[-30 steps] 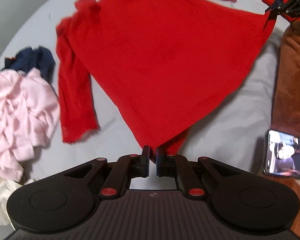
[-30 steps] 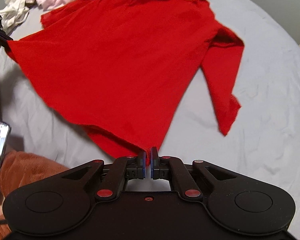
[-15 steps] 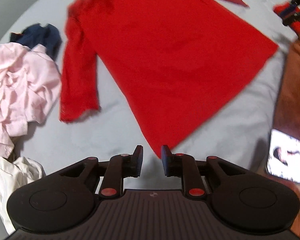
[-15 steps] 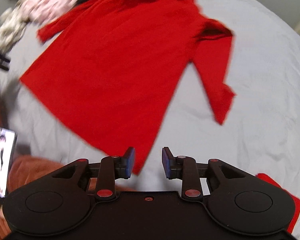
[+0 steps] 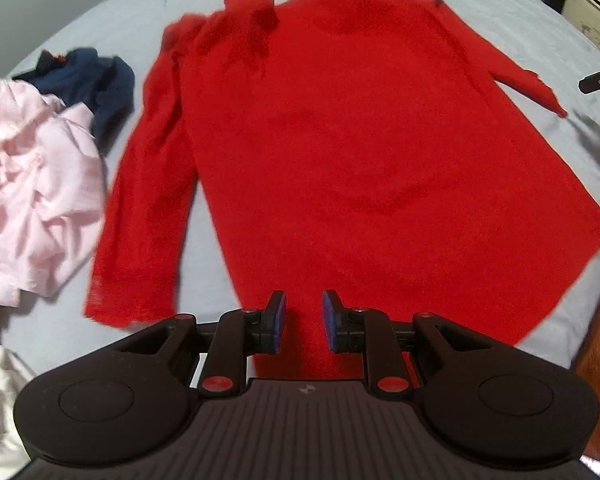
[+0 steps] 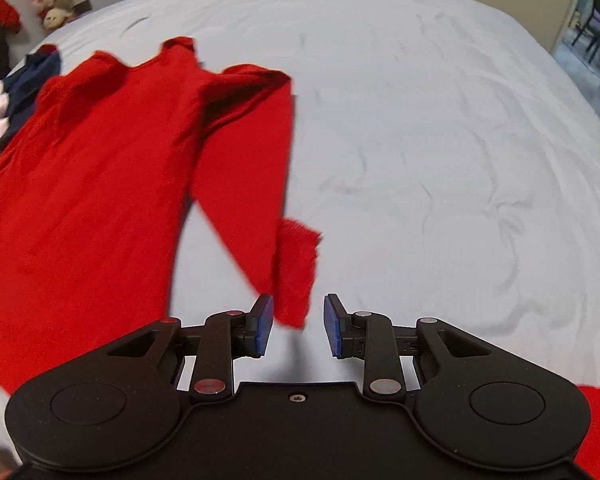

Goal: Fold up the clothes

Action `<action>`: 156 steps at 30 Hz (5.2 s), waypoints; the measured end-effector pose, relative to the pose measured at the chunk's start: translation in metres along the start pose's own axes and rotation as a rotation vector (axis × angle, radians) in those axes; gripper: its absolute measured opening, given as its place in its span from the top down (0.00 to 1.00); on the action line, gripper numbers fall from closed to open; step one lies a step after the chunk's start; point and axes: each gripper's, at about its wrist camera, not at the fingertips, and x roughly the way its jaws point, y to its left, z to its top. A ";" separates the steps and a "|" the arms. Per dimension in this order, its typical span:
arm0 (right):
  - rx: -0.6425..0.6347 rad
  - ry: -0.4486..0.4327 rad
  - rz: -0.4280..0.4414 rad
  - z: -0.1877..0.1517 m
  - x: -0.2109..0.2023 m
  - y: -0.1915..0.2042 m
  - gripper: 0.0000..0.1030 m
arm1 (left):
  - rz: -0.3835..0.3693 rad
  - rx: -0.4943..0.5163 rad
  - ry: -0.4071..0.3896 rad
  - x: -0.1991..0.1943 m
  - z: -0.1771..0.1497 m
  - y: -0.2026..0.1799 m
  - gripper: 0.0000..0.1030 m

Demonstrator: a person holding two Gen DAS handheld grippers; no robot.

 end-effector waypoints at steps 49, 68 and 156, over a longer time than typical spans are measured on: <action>0.238 -0.077 -0.235 0.048 -0.059 -0.173 0.98 | -0.017 -0.139 0.014 0.032 0.003 -0.015 0.68; -0.252 -0.087 -0.214 0.007 -0.008 -0.152 0.91 | 0.022 -0.114 0.054 0.033 0.011 -0.021 0.67; -0.351 0.030 -0.023 0.189 0.085 -0.037 0.75 | 0.000 -0.045 -0.069 0.073 0.230 0.153 0.72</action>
